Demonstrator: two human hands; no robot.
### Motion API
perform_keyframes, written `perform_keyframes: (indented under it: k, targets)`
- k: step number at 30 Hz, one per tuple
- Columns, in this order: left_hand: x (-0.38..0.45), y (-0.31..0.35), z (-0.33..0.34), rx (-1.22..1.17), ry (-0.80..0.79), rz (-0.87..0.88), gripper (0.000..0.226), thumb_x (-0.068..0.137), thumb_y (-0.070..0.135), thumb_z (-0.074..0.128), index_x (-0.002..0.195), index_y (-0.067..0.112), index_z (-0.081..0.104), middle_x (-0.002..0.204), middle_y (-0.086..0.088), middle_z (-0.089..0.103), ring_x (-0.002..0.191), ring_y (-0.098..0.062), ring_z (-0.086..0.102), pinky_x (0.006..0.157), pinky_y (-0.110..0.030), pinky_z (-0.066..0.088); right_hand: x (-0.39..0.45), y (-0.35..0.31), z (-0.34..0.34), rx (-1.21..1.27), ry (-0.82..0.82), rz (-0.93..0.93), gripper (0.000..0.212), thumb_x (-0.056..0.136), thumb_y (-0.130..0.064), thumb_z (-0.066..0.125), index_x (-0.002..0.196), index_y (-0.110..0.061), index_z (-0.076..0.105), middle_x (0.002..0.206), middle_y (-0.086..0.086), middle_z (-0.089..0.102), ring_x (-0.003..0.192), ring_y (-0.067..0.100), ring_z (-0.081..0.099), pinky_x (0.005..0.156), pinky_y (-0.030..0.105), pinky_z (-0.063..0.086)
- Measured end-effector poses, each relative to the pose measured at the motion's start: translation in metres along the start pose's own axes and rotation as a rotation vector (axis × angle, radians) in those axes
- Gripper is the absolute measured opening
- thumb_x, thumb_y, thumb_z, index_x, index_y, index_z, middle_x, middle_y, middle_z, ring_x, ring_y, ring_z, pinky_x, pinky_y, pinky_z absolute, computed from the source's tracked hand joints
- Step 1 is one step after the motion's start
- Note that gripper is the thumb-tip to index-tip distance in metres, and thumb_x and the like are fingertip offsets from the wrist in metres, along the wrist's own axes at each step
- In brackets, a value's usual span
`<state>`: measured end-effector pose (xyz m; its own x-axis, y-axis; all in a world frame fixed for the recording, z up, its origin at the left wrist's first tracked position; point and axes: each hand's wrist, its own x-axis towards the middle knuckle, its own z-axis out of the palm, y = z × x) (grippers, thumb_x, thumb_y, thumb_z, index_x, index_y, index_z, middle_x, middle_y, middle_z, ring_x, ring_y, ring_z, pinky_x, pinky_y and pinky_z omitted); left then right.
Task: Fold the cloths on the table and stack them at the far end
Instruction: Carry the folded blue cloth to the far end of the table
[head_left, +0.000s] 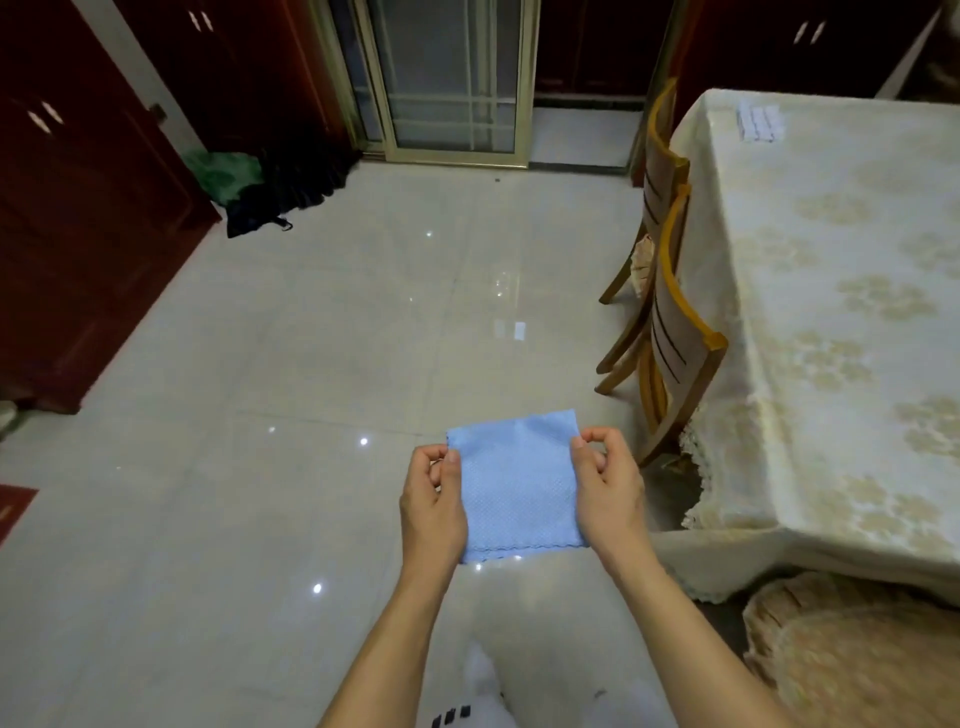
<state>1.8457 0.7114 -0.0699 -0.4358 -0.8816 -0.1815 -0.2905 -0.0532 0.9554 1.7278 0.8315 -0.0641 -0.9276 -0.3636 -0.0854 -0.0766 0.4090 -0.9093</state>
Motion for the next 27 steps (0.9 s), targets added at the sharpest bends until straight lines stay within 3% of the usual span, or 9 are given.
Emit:
perform_keyframes:
  k: [10, 16, 19, 24, 27]
  targets:
    - [0.086, 0.026, 0.027, 0.019, -0.097, 0.005, 0.019, 0.102, 0.03, 0.049, 0.086, 0.02, 0.054, 0.059, 0.015, 0.043, 0.06, -0.007, 0.04, 0.061, -0.029, 0.035, 0.069, -0.022, 0.023, 0.022, 0.065, 0.016, 0.012, 0.103, -0.023, 0.05, 0.097, -0.013, 0.055, 0.058, -0.003, 0.036, 0.051, 0.006, 0.034, 0.054, 0.03, 0.03]
    - [0.139, 0.042, 0.068, 0.077, -0.14, 0.068, 0.019, 0.102, 0.034, 0.048, 0.088, 0.023, 0.053, 0.071, -0.006, 0.051, 0.062, -0.011, 0.043, 0.06, -0.027, 0.036, 0.135, -0.021, 0.029, 0.039, 0.079, 0.029, 0.013, 0.103, -0.023, 0.049, 0.097, -0.013, 0.055, 0.062, -0.001, 0.04, 0.053, 0.004, 0.038, 0.05, 0.021, 0.031]
    - [0.169, 0.055, 0.101, 0.082, -0.132, 0.078, 0.02, 0.102, 0.033, 0.048, 0.087, 0.021, 0.054, 0.067, 0.0, 0.047, 0.059, -0.008, 0.04, 0.055, -0.02, 0.034, 0.18, -0.021, 0.025, 0.049, 0.07, 0.051, 0.013, 0.103, -0.024, 0.049, 0.096, -0.015, 0.055, 0.059, -0.004, 0.039, 0.052, 0.005, 0.037, 0.054, 0.027, 0.031]
    - [0.224, 0.082, 0.163, 0.083, -0.103, 0.037, 0.02, 0.102, 0.032, 0.049, 0.088, 0.02, 0.055, 0.065, 0.007, 0.046, 0.062, -0.009, 0.043, 0.063, -0.031, 0.038, 0.267, -0.025, 0.008, 0.09, 0.046, 0.079, 0.013, 0.103, -0.025, 0.049, 0.097, -0.015, 0.054, 0.058, -0.01, 0.042, 0.053, 0.003, 0.038, 0.055, 0.026, 0.034]
    - [0.254, 0.103, 0.201, 0.088, -0.081, 0.039, 0.019, 0.102, 0.031, 0.048, 0.089, 0.02, 0.055, 0.067, 0.008, 0.047, 0.061, -0.004, 0.045, 0.064, -0.029, 0.039, 0.32, -0.025, -0.001, 0.12, 0.031, 0.083, 0.013, 0.103, -0.025, 0.048, 0.098, -0.015, 0.054, 0.052, -0.016, 0.042, 0.05, 0.004, 0.034, 0.052, 0.025, 0.031]
